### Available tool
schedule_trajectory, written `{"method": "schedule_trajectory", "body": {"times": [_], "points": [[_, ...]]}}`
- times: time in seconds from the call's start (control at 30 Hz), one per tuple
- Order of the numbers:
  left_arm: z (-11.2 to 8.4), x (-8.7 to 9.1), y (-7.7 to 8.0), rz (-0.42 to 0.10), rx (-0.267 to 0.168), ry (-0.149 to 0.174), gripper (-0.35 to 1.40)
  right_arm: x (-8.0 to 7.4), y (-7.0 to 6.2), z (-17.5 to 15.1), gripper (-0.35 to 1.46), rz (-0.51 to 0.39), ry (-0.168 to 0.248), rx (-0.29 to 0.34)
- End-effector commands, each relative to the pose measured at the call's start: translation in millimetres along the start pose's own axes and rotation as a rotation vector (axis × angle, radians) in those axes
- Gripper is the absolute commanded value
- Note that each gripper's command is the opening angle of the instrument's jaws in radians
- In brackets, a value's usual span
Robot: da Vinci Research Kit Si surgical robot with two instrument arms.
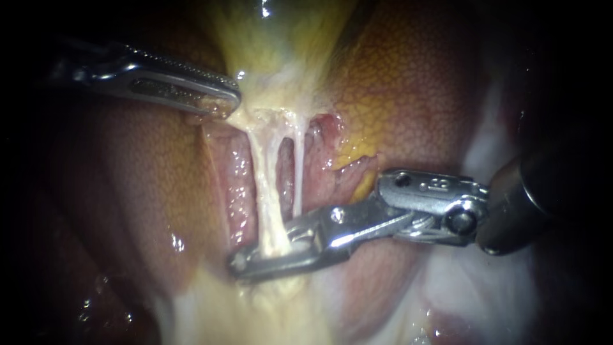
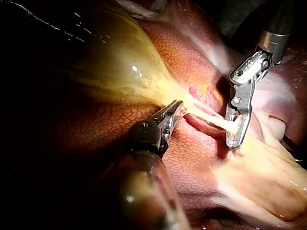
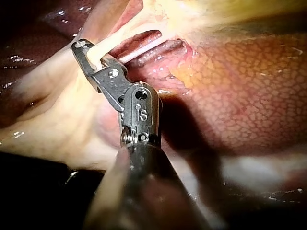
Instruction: Clipping first clip left tube
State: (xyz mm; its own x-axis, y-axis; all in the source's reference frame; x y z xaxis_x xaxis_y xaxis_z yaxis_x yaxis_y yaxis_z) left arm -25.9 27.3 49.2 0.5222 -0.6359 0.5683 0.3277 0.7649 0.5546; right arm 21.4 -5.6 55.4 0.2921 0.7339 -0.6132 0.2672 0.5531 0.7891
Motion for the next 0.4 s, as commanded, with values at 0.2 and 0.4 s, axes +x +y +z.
{"method": "schedule_trajectory", "body": {"times": [0.2, 0.4], "points": [[0.0, 0.0, 0.0, 0.000, -0.001, 0.000, -0.35, 0.0, -0.3, -0.1, -0.35, -0.001, -0.007, 0.001], [0.0, 0.0, 0.0, 0.000, -0.001, 0.000, -0.35, -0.2, 0.0, -0.1, -0.35, -0.002, -0.007, 0.000]]}}
